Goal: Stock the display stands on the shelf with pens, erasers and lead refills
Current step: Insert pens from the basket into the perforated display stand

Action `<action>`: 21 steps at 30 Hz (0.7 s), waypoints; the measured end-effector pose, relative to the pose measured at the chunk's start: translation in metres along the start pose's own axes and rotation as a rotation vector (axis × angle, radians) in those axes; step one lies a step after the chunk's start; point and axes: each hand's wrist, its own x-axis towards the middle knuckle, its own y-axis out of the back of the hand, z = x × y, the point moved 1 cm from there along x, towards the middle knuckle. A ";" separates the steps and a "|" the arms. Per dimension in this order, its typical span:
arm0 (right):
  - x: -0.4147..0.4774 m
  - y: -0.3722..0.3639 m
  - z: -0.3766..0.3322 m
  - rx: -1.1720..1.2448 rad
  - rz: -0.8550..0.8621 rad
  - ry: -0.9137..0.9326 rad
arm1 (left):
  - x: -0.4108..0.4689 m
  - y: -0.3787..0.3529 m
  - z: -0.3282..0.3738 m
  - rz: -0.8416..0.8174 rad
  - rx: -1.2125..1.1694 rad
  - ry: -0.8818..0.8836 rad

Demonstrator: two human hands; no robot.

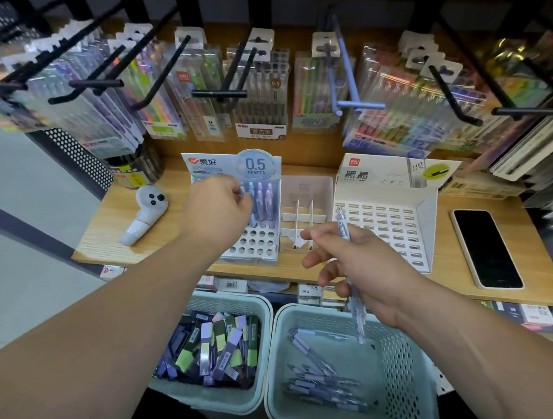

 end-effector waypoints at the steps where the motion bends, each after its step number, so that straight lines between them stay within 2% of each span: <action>1: 0.000 0.001 0.000 0.002 0.008 0.006 | 0.001 -0.001 0.001 -0.009 0.017 0.003; 7: 0.001 0.010 -0.001 0.035 0.043 0.019 | 0.006 -0.005 0.003 -0.062 0.094 0.041; 12: 0.000 0.008 -0.002 0.130 -0.010 0.011 | 0.005 -0.007 0.003 0.011 -0.013 0.051; 16: 0.000 0.006 -0.007 0.279 0.012 0.039 | -0.003 0.004 0.017 0.099 -0.128 -0.033; 18: 0.001 0.006 -0.010 0.387 0.048 0.086 | -0.016 0.005 0.032 -0.052 -0.264 -0.041; 21: 0.003 0.006 -0.013 0.435 0.114 0.160 | -0.040 0.003 0.050 -0.575 -0.483 0.019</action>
